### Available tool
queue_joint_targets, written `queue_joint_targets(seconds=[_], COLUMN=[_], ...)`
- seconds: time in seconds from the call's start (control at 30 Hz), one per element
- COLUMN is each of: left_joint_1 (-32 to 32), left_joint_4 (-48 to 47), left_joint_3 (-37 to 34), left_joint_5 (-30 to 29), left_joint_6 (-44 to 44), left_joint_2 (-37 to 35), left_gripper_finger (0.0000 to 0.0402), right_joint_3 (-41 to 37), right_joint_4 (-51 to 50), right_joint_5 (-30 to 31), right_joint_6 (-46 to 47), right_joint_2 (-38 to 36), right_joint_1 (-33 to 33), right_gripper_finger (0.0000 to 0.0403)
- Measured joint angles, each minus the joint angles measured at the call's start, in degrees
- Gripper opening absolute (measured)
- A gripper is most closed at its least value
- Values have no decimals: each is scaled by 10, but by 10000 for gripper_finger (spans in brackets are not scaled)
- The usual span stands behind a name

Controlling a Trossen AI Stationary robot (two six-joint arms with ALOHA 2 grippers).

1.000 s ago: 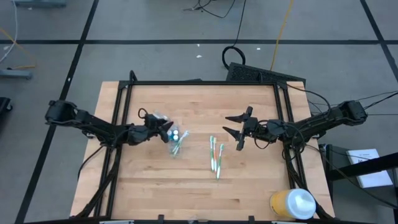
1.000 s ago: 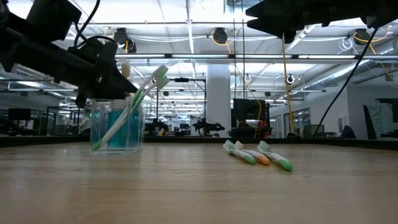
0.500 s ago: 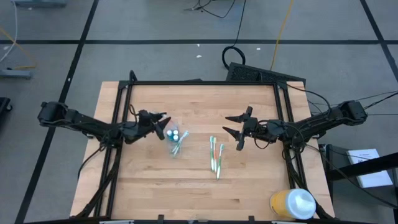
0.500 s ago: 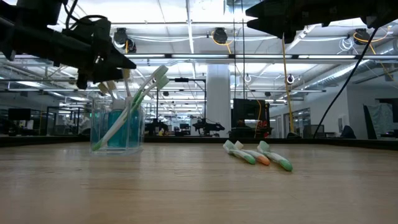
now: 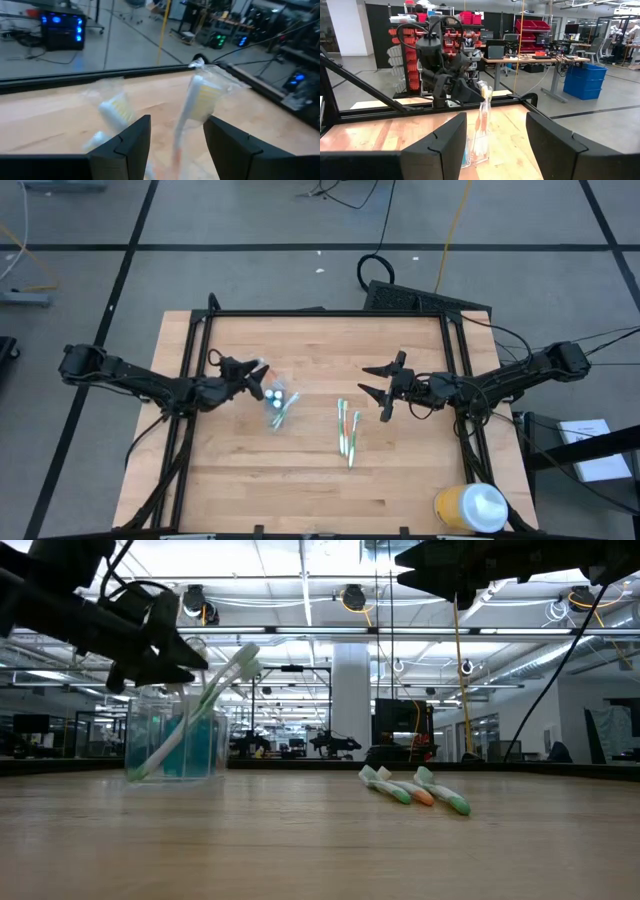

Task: Pick & Place toothbrushing station
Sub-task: Put the green toothbrush in the transparent organizer

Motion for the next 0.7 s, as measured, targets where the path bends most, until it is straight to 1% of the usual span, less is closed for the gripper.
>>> queue_joint_targets(seconds=[0.17,0.37,0.5,0.63,0.7], left_joint_1=[0,0,0,0,0], left_joint_4=[34,39,67,113,120], left_joint_3=[0,0,0,0,4], left_joint_5=[20,21,24,59,72], left_joint_6=[20,16,20,57,74], left_joint_2=[0,0,0,0,0], left_gripper_finger=[191,191,191,191,191], right_joint_3=[0,0,0,0,0], right_joint_4=[0,0,0,-1,-4], right_joint_5=[0,0,-1,-1,-1], right_joint_6=[0,0,0,0,0], right_joint_2=[0,0,0,0,0], right_joint_1=[0,0,0,0,0], right_gripper_finger=[196,196,196,196,196])
